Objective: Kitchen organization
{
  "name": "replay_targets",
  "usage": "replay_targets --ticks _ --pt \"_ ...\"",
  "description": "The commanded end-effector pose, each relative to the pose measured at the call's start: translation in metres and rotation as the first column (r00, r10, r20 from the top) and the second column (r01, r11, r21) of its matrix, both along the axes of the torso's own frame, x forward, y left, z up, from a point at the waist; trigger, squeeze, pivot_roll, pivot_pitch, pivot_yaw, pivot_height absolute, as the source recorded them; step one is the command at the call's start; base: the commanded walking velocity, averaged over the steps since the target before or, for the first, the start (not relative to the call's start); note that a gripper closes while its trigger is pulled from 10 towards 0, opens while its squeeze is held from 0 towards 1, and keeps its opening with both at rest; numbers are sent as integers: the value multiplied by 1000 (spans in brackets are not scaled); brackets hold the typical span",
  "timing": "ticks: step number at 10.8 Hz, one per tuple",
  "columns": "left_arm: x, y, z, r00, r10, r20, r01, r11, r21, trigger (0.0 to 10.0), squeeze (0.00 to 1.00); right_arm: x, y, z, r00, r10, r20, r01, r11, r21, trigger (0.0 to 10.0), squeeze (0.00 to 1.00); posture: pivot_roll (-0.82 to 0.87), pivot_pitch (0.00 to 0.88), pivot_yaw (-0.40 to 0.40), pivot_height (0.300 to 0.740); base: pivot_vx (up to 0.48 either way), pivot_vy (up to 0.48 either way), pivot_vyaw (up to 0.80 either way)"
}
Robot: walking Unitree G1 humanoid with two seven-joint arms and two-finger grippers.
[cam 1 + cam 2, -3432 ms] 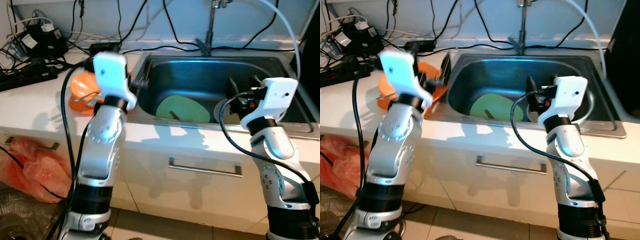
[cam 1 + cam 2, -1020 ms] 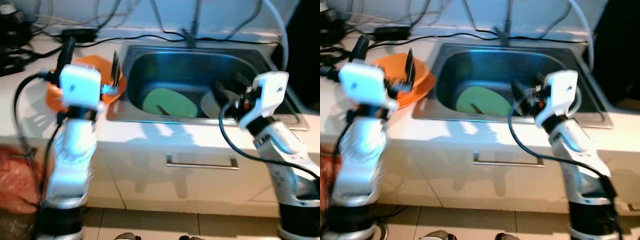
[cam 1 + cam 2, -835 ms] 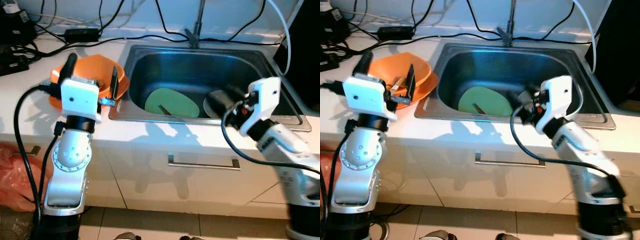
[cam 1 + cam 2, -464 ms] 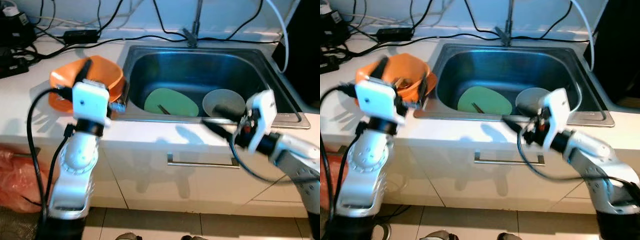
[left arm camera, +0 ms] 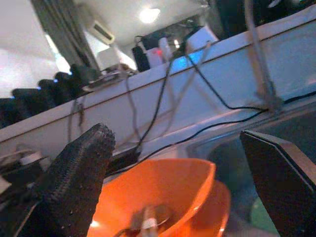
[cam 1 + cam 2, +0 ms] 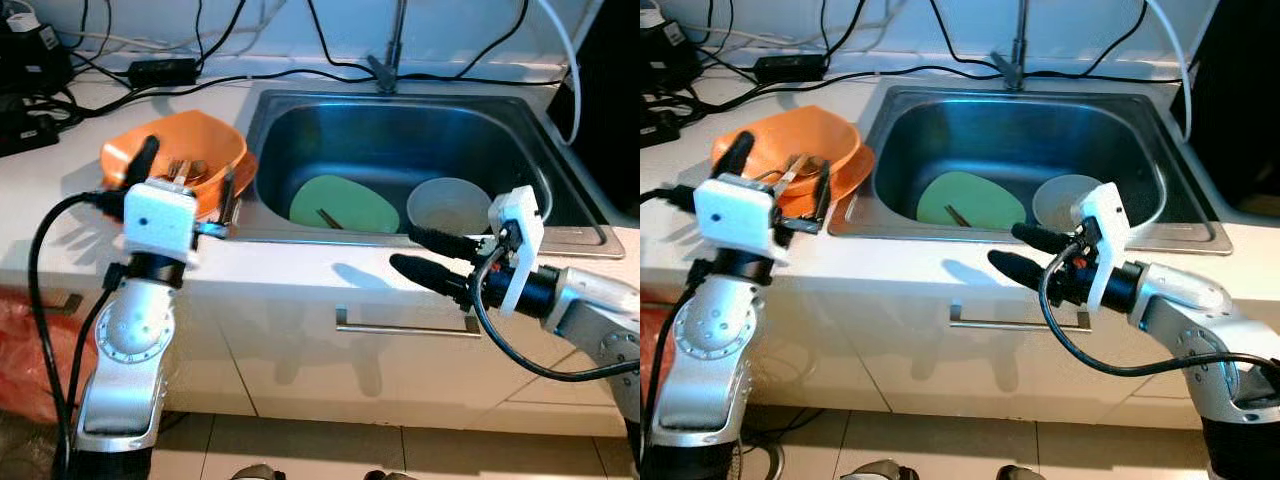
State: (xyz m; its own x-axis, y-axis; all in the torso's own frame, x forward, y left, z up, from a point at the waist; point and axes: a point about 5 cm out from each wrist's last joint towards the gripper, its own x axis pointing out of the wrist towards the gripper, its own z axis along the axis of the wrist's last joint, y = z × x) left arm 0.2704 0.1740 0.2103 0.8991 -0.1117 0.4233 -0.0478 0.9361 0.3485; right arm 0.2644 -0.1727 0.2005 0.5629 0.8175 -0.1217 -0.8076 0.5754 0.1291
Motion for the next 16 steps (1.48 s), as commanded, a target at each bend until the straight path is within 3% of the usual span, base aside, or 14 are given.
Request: replay_targets --ticks 1,2,5,9,10,11,12,15,16 --pt "-2 4 2 999 34 8 -34 999 -1 10000 0 1 2 3 1000 8 23 -8 1000 -1 10000 0 54 75 35 740 0 0 0" --pt "-3 1 8 999 23 31 -24 1000 11 10000 0 1 4 2 1000 18 24 -18 1000 -14 10000 0 58 77 31 740 0 0 0" --pt "-1 1 -26 997 35 -66 -33 999 21 10000 0 4 13 7 998 48 47 -48 999 -6 10000 0 58 80 27 740 0 0 0" --pt "7 -2 -36 995 53 -85 -54 999 -5 10000 0 1 14 7 997 56 46 -55 998 -9 10000 0 43 87 27 740 0 0 0" --pt "10 -5 -33 997 -3 -72 3 1000 -7 4980 0 1 15 7 997 56 46 -56 998 -9 10000 0 44 88 29 740 0 0 0" --pt "13 -6 -33 997 -17 -72 18 1000 15 1882 0 1 16 7 997 57 47 -56 998 -8 10000 0 44 88 30 740 0 0 0" --pt "18 -4 -29 999 -15 -51 16 1000 27 0 0 1 16 8 997 53 54 -53 999 -9 10000 0 43 89 31 740 0 0 0" --pt "22 0 -27 999 -2 -38 4 999 36 0 0 0 12 10 997 39 63 -38 999 -19 10000 0 33 88 37 740 0 0 0" --pt "24 1 -30 999 18 -51 -15 998 56 10000 0 0 12 10 997 37 66 -36 999 -20 10000 0 34 83 38 740 0 0 0"
